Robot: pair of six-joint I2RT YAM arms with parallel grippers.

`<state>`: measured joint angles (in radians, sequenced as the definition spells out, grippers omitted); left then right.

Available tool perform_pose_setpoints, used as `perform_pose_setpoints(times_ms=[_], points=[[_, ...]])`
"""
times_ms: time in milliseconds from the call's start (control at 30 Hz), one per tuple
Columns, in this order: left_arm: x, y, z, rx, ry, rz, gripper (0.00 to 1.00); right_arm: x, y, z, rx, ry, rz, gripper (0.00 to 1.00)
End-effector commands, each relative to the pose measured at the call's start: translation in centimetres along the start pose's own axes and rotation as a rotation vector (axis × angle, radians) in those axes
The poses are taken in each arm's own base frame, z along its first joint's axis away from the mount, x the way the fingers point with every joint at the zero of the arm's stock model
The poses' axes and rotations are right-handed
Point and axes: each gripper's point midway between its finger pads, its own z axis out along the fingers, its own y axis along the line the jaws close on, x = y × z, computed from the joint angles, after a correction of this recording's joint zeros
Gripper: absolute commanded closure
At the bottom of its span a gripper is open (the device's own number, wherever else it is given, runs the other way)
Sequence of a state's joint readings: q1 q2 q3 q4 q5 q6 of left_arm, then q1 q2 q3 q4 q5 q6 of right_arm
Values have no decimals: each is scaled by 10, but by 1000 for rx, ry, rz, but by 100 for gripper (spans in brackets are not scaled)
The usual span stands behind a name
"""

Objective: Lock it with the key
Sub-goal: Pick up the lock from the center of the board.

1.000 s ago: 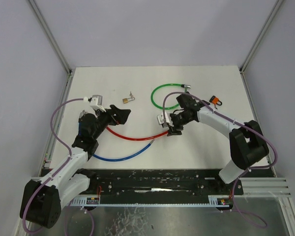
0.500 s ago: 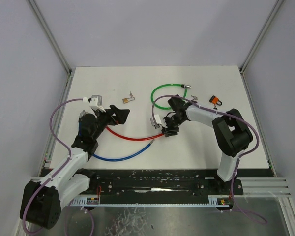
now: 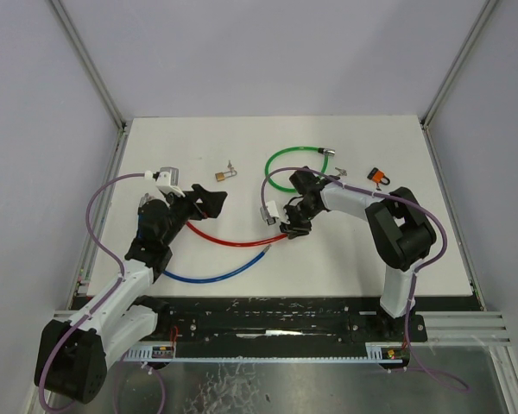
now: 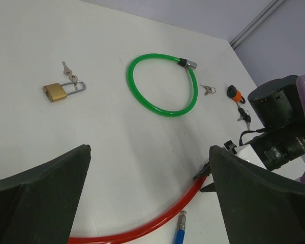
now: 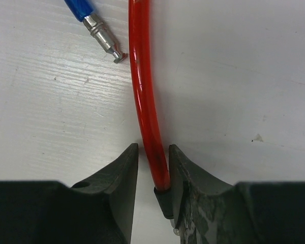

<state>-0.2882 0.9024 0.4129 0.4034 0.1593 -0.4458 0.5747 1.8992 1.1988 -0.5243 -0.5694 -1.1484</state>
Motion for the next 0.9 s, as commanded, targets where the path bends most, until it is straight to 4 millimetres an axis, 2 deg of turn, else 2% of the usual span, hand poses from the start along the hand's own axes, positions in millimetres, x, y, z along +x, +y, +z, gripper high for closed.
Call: perform_pose_setpoints(times_ms=[0,233,467,633,867], points=[[-3,1,-2,-4,-19,30,2,-3,-8,-2,17,27,-3,64],[-3,1,-2,-4,-19,32,2,1,-9,-2,23,48,-3,67],[-2,2,-2,-5,-17,37,2,-4,-9,-7,22,37,-6,80],[-2,1,-3,-4,-18,37,2,-20,-9,-16,19,-6,-14,90],[-3,1,-3,-4,-19,39,2,-48,-3,-36,17,-97,-34,95]])
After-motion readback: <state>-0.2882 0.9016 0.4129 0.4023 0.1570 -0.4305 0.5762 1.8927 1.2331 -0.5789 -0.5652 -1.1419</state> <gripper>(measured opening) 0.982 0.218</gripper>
